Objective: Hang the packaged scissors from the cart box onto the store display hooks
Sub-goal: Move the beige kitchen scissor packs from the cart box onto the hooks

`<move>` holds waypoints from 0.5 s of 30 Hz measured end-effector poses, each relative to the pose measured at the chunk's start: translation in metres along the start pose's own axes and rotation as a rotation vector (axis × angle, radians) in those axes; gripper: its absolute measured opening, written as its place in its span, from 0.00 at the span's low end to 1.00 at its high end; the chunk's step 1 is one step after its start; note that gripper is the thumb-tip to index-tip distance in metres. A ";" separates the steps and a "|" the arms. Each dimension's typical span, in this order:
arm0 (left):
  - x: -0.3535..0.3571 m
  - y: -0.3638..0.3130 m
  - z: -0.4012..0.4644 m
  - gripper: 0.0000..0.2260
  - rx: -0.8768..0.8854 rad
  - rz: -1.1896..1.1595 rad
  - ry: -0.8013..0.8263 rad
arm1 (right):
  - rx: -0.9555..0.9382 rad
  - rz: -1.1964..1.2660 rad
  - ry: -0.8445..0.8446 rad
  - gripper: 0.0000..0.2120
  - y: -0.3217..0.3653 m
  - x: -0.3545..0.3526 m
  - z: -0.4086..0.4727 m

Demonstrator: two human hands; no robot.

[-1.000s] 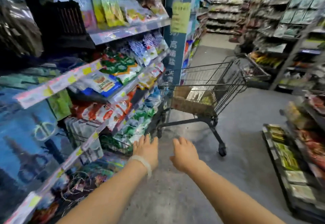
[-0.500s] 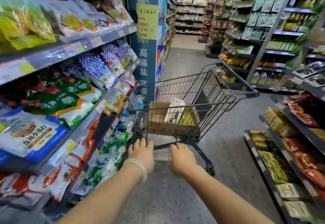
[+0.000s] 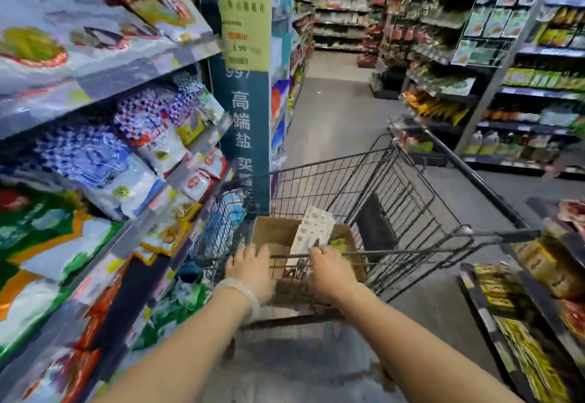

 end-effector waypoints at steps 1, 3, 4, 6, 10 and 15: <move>0.000 -0.002 0.016 0.30 -0.001 -0.012 -0.004 | 0.007 0.004 0.003 0.22 -0.007 -0.003 0.017; 0.007 -0.004 0.040 0.30 -0.013 -0.011 0.023 | 0.020 0.035 0.040 0.21 -0.017 -0.001 0.044; 0.011 -0.002 0.054 0.30 -0.022 -0.010 0.041 | 0.022 0.048 0.055 0.20 -0.021 0.001 0.057; 0.014 -0.001 0.085 0.31 -0.037 -0.010 0.069 | 0.031 0.074 0.079 0.19 -0.031 0.004 0.085; 0.009 -0.011 0.152 0.32 -0.025 -0.016 0.092 | 0.081 0.098 0.116 0.22 -0.057 0.011 0.142; 0.026 -0.020 0.240 0.31 0.027 0.001 0.185 | 0.156 0.095 0.254 0.24 -0.083 0.038 0.208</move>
Point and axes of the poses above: each hand's wrist, its own z-axis towards the middle knuckle, its own x-axis out of the palm, y = z × x, the point moved 7 cm from there along z, towards the middle knuckle, and after that the axes turned 8 degrees about -z, right-handed, at the moved point
